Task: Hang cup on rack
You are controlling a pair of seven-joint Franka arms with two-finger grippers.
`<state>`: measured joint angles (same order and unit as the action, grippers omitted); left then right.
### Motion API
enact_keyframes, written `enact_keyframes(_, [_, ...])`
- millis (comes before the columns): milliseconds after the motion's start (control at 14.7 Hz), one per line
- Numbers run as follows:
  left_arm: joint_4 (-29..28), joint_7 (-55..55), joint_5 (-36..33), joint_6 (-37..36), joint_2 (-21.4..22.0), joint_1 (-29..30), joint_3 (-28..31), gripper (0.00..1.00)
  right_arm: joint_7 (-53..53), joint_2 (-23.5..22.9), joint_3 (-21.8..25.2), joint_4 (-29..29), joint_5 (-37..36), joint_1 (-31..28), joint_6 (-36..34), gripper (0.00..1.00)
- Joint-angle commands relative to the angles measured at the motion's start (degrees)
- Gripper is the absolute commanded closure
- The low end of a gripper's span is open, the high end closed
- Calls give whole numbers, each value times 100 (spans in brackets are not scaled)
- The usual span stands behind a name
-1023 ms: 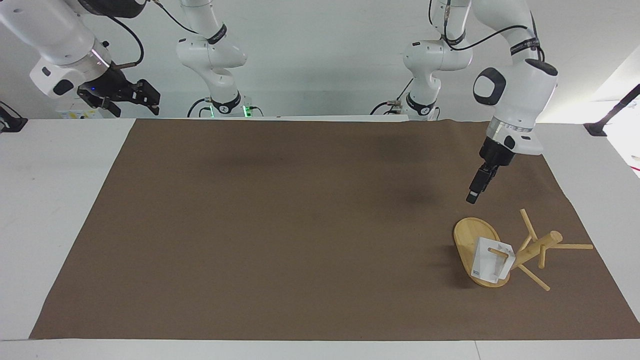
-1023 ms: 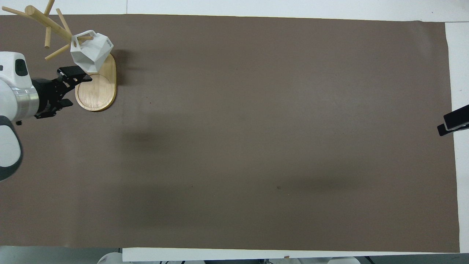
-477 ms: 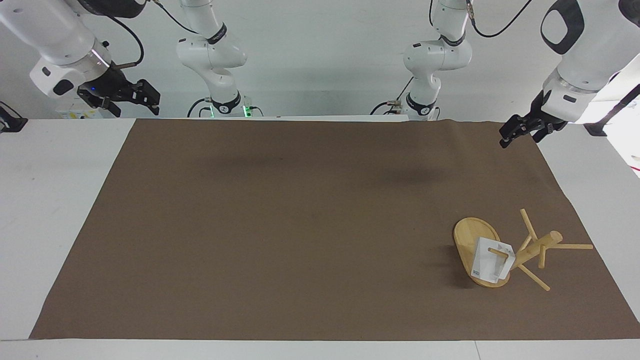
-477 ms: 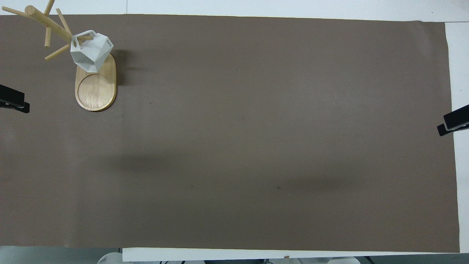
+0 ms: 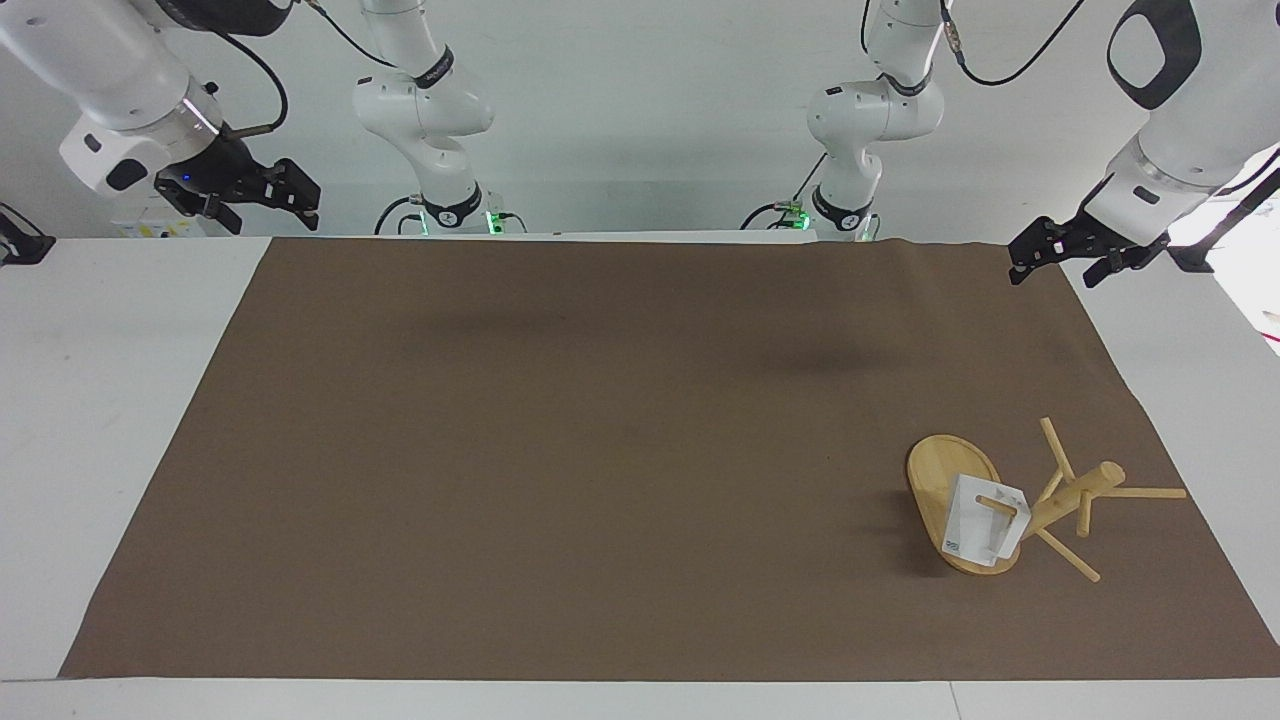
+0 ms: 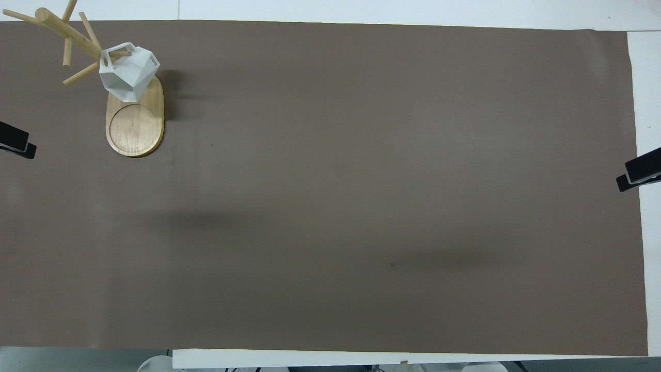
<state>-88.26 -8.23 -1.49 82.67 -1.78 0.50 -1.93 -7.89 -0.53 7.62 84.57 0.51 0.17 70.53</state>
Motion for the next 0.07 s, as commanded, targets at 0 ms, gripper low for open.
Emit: enact_keyframes(0, [160, 92, -44, -76, -77, 38, -27, 0, 33, 80, -23, 130, -77, -9, 102, 0])
